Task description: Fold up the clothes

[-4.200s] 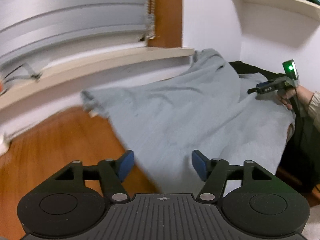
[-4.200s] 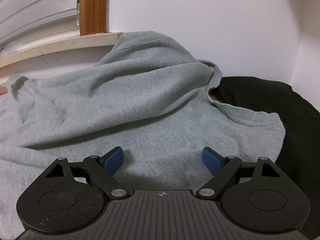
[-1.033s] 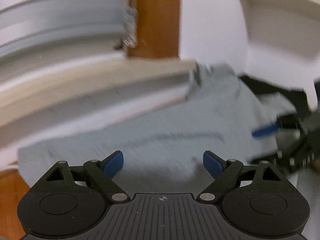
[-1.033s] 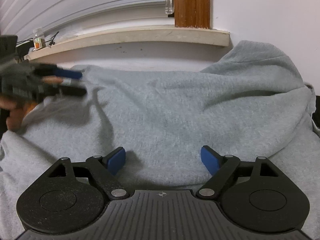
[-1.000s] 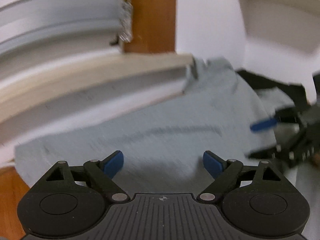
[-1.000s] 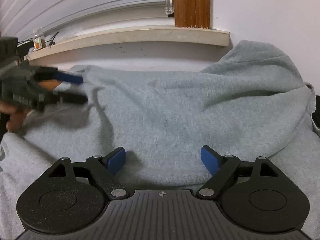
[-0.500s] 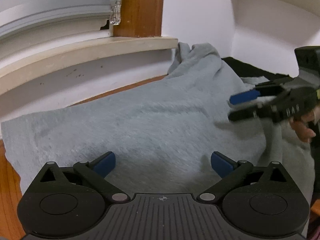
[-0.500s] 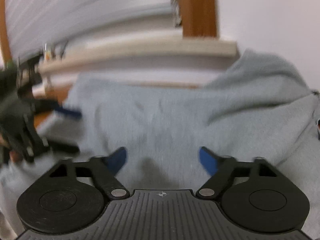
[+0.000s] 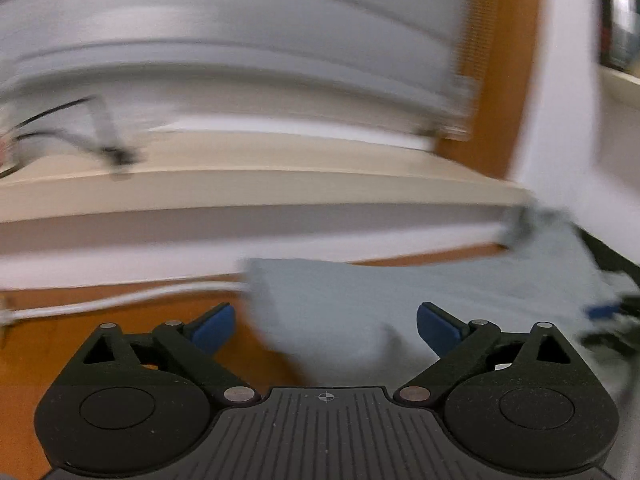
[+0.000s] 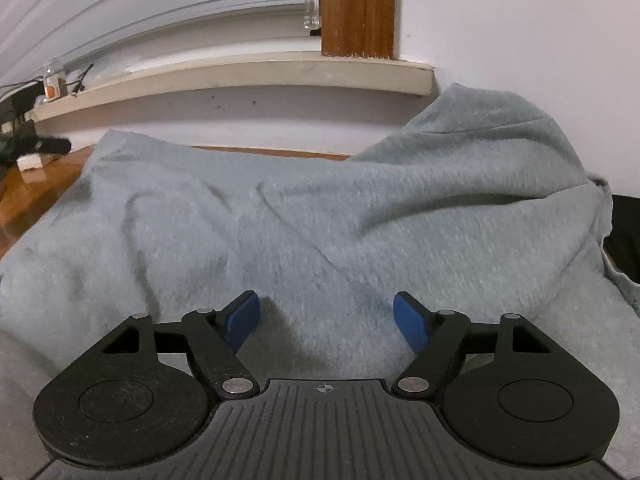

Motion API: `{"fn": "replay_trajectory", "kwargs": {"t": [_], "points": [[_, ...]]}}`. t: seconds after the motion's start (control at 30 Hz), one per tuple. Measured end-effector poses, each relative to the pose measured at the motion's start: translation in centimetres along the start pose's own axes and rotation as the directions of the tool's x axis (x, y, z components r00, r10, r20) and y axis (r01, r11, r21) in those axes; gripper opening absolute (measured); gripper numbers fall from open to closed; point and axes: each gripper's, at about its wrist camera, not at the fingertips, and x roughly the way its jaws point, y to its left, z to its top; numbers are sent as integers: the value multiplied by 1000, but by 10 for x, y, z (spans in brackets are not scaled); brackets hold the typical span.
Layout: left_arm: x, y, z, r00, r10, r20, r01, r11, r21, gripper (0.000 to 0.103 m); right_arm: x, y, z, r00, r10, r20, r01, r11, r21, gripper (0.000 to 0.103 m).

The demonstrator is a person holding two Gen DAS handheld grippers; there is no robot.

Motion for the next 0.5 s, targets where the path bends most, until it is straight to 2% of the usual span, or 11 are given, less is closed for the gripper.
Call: {"fn": "replay_trajectory", "kwargs": {"t": [0.13,0.23,0.3,0.37,0.4,0.43,0.47,0.5], "points": [[11,4,5,999,-41,-20,41,999,-32,97,1,-1,-2,1000,-1,5,1,1000,-1,76],[18,1,8,996,-82,-25,81,996,-39,92,2,-2,-2,1000,1,5,-1,1000,-2,76],[22,-1,9,994,-110,-28,108,993,-44,76,2,-2,-2,1000,3,5,-3,1000,-1,77],[27,-3,11,990,-137,-31,135,990,-49,53,2,-2,-2,1000,4,4,-4,1000,-1,77],[29,-4,12,988,-151,-33,149,988,-52,46,1,-1,-2,1000,4,4,-4,1000,-1,77],[31,-5,13,986,-164,-34,162,985,-54,22,1,-1,-2,1000,3,4,-3,1000,-1,77],[34,-6,14,983,-178,-35,175,983,-57,16,1,-1,-2,1000,4,4,-4,1000,-1,78],[36,-7,15,981,-191,-37,189,980,-59,14,1,-1,-2,1000,6,3,-6,1000,-1,78]]}}
